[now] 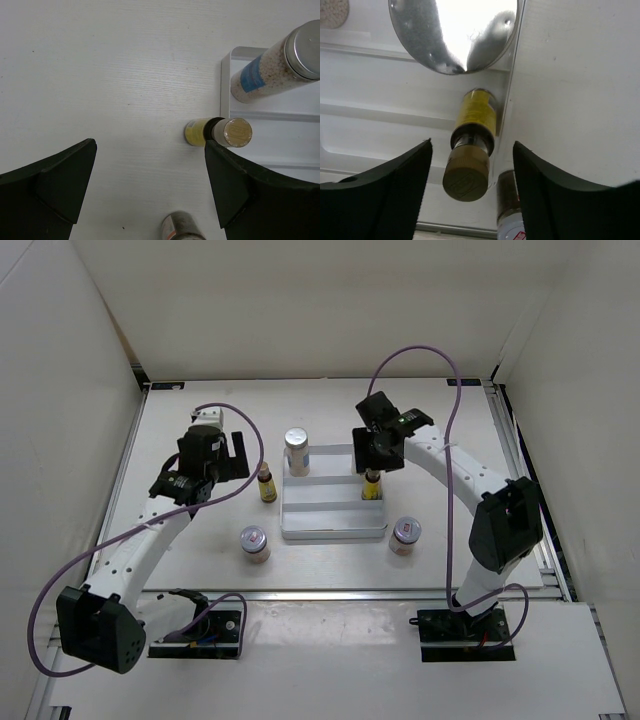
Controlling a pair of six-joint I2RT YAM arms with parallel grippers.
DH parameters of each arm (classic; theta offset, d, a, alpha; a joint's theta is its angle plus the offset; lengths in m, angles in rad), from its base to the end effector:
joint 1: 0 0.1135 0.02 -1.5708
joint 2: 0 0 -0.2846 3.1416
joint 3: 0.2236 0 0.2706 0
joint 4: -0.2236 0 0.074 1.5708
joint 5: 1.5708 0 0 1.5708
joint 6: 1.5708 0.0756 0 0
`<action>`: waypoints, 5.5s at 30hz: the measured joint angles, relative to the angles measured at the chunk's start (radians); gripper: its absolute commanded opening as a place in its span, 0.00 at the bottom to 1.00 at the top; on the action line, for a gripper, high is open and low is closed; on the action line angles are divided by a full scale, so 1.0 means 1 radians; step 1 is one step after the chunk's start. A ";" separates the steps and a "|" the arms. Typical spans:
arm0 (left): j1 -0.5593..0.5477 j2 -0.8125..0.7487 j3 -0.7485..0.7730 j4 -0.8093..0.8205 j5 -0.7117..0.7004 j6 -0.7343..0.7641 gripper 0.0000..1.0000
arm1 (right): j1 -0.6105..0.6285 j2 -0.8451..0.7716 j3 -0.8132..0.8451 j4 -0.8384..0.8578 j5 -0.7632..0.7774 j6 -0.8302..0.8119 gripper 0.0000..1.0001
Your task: Organize the condiment bottles
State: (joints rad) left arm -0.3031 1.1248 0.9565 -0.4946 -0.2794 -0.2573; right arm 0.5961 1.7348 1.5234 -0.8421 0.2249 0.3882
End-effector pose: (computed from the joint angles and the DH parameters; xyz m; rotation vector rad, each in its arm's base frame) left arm 0.2763 -0.0646 0.2950 -0.1004 2.2015 0.0004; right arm 0.3488 0.2163 0.2692 -0.1912 2.5760 0.0658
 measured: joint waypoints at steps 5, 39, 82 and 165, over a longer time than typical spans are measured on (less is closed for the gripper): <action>-0.005 0.000 0.000 0.004 0.059 0.018 1.00 | 0.000 0.000 0.008 0.003 -0.003 -0.004 1.00; -0.093 0.386 0.171 0.005 0.245 0.102 0.61 | -0.002 -0.238 0.130 -0.072 0.024 -0.023 1.00; -0.200 0.497 0.372 -0.095 0.344 0.153 0.52 | -0.033 -0.300 0.082 -0.100 0.038 -0.025 1.00; -0.085 -0.252 -0.032 -0.125 -0.046 0.068 1.00 | 0.004 -0.253 -0.208 -0.176 -0.131 0.306 0.00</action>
State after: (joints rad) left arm -0.3878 0.8730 0.9245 -0.6197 -0.3252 -0.1890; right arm 0.6003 1.4815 1.3151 -1.0183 0.0940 0.6941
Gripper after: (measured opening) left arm 0.998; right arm 0.680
